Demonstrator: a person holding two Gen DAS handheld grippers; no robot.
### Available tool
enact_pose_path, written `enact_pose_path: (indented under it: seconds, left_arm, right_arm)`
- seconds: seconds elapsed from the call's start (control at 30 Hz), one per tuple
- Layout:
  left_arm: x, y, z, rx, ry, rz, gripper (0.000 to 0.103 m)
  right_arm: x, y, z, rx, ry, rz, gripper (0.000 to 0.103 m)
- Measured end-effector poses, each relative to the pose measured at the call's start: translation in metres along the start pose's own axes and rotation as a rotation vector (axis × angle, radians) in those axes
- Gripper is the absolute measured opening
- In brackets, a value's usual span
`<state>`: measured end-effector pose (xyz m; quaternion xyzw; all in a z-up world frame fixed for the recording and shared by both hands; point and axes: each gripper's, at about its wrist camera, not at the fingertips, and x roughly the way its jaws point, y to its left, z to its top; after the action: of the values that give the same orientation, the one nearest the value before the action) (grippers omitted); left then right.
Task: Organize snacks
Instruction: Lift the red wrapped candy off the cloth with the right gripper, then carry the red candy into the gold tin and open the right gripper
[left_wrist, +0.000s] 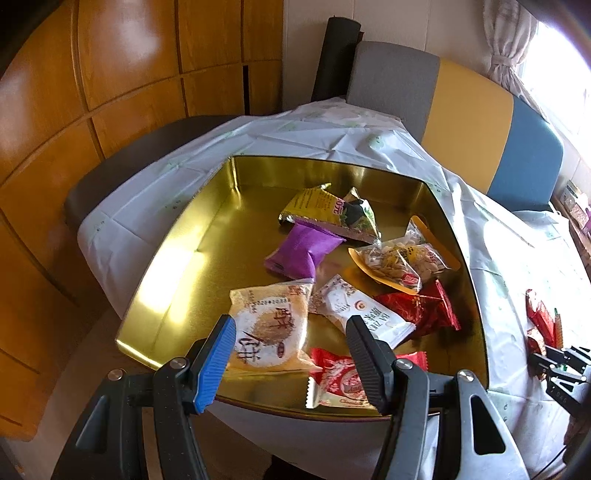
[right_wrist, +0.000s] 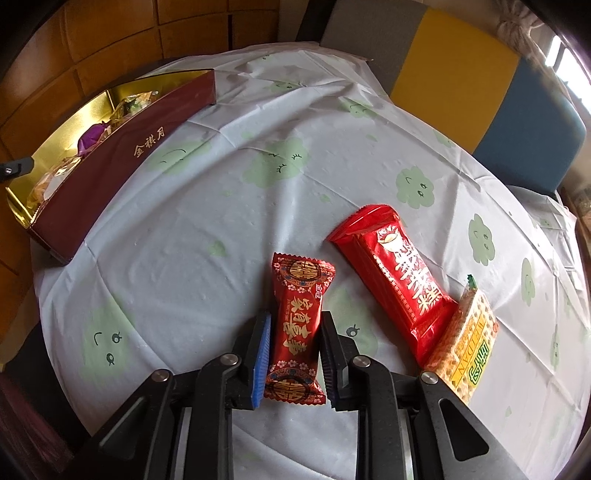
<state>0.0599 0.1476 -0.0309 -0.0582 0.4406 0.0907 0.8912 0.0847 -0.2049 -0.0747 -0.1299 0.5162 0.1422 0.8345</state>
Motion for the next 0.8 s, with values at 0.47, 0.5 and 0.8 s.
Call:
enact_pose_path:
  seconds: [0.47, 0.5, 0.8]
  left_arm:
    - [-0.01, 0.018, -0.002, -0.006, -0.038, 0.02, 0.063]
    - [-0.01, 0.019, -0.002, -0.012, -0.034, 0.017, 0.063]
    - [-0.008, 0.038, -0.001, -0.065, -0.038, 0.043, 0.063]
  right_arm:
    - [-0.009, -0.001, -0.008, 0.266, 0.001, 0.116, 0.023]
    - [-0.01, 0.0, -0.009, 0.288, -0.001, 0.134, 0.023]
    - [-0.039, 0.067, -0.005, 0.191, -0.113, 0.104, 0.023]
